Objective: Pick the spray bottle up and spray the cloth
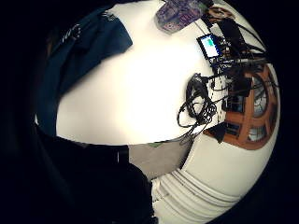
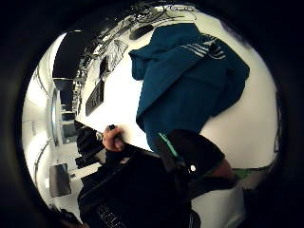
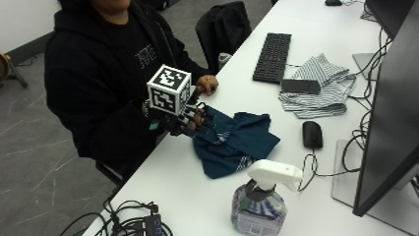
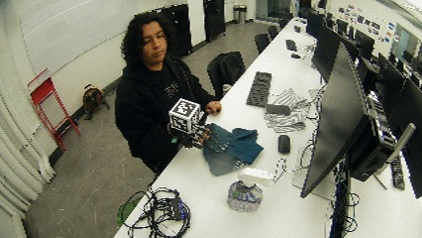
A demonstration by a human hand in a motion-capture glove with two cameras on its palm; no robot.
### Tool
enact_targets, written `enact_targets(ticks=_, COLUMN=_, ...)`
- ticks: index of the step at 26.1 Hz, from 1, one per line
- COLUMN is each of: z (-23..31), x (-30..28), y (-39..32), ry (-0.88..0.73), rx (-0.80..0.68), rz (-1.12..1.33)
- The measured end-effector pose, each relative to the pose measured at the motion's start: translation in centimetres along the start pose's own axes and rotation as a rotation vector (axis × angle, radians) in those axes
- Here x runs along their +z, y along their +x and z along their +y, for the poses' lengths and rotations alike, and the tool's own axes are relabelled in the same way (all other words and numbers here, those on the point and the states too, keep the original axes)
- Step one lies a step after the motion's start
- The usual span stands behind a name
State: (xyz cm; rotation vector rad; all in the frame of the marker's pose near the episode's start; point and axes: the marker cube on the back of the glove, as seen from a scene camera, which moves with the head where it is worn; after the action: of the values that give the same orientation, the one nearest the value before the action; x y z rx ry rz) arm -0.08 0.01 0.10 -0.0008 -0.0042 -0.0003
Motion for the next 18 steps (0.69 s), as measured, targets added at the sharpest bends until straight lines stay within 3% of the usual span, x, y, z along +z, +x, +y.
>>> enact_targets(ticks=18, z=-2.5, x=-0.6, y=3.9, ry=-0.020, rx=0.073, rz=-0.009)
